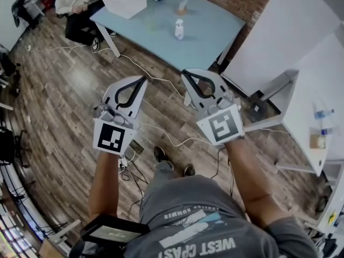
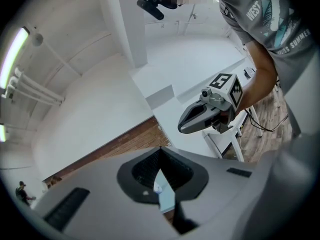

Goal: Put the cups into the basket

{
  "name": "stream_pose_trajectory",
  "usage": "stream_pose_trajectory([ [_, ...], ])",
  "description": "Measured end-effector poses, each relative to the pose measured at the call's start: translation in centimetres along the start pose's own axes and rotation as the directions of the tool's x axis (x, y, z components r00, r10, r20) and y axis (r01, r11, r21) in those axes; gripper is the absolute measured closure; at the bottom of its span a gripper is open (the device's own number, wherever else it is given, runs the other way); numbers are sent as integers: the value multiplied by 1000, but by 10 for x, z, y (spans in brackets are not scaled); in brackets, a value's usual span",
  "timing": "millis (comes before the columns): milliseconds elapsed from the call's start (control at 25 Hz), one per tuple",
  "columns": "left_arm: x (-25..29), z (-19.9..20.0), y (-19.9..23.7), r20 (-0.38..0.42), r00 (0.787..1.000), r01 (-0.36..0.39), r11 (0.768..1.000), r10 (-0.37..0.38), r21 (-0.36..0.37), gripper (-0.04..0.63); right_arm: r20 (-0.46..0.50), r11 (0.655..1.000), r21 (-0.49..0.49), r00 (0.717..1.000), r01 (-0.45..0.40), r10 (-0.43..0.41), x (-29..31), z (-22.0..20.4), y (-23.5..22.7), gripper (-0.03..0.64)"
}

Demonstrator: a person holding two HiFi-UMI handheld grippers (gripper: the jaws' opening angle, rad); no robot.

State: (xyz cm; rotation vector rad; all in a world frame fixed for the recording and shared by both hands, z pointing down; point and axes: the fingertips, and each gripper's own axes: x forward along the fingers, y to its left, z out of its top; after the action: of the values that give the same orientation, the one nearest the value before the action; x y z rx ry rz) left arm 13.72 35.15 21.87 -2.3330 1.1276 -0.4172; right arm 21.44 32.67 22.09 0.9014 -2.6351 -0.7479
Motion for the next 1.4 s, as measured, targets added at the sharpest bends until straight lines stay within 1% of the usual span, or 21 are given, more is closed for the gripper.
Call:
stream_pose_trajectory([
  [80,10,-13,19,3,1000,11,1000,-11,14,594,-26,999,-48,1000,7,-8,24,-3,-2,607],
  [200,21,-31,45,-2,1000,25,997,-25,78,595,-43,984,-178,999,25,-33,61,-2,0,607],
  [280,25,-42,58,4,999,31,992,-32,119,595,-44,975,-220,998,28,-38,82,-3,3,607],
  [360,31,-53,68,17,999,41,989,-44,144,595,-53,974,-225,998,31,-44,101,-6,2,607],
  [440,35,-65,77,35,998,51,987,-57,151,594,-65,971,-234,996,40,-57,117,-7,-1,607],
  [560,41,-78,93,55,996,55,988,-63,142,595,-73,970,-240,995,46,-65,136,-5,-7,607],
  [680,47,-86,109,54,997,50,989,-58,141,594,-84,970,-242,995,37,-59,154,-6,-12,607],
  [800,56,-97,121,67,996,45,992,-53,118,594,-79,970,-241,995,33,-53,173,-7,-21,607],
  [1040,76,-121,144,28,999,34,992,-38,117,594,-63,977,-213,998,5,-18,213,-25,-34,607],
  [1160,91,-141,159,14,1000,25,995,-26,95,594,-45,978,-210,999,-12,3,237,-36,-41,607],
  [1280,116,-157,177,-15,1000,23,995,-22,102,595,-38,981,-194,999,-28,21,260,-53,-57,607],
  [1400,150,-174,185,-25,999,27,996,-25,83,594,-34,984,-173,999,-38,32,278,-73,-80,607],
])
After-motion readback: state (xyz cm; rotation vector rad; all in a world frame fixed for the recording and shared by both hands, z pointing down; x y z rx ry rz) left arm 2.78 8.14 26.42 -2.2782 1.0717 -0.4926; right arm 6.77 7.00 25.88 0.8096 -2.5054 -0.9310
